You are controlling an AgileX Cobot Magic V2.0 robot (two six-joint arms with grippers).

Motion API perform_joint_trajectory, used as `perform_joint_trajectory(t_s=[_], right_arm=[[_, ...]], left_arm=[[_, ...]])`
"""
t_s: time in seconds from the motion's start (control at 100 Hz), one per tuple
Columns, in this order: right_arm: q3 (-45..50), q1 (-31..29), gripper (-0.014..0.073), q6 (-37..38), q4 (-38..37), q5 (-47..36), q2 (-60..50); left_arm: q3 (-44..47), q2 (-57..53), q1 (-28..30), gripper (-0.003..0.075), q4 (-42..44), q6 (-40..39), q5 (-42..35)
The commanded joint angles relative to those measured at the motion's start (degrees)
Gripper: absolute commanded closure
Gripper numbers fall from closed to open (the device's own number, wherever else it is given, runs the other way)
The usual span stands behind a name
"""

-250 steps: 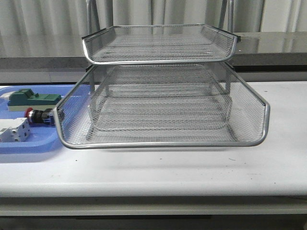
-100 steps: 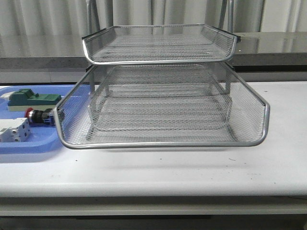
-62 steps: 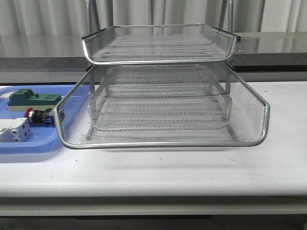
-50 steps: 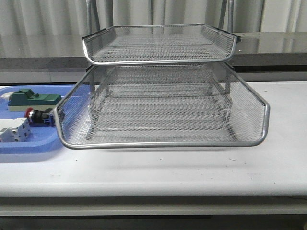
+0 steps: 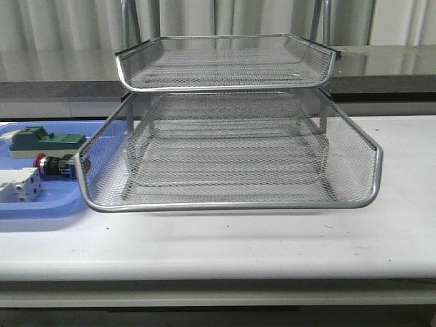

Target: Place button on rack with both arms

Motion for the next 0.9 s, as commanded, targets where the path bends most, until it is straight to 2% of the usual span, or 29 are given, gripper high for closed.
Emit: perform_joint_trajectory(t_s=[0.0, 0.35, 0.7, 0.89], right_arm=[[-1.78, -0.20, 0.0664, -0.12, -0.04, -3.16, 0.45], [-1.78, -0.20, 0.0664, -0.12, -0.04, -3.16, 0.45], [-1.78, -0.20, 0.0664, -0.12, -0.04, -3.16, 0.45], [-1.78, -0.20, 0.0664, -0.12, -0.04, -3.16, 0.45]], left_arm=[[-4.88, 1.72, 0.10, 0.0740, -1.92, -0.40, -0.67], [-25.05, 25.87, 0.10, 0.0740, -1.45, -0.40, 3.69], [-47.93, 55.24, 0.10, 0.0740, -1.31, -0.40, 14.31], [-60.29, 69.65, 0.10, 0.0740, -1.31, 1.54, 23.49]])
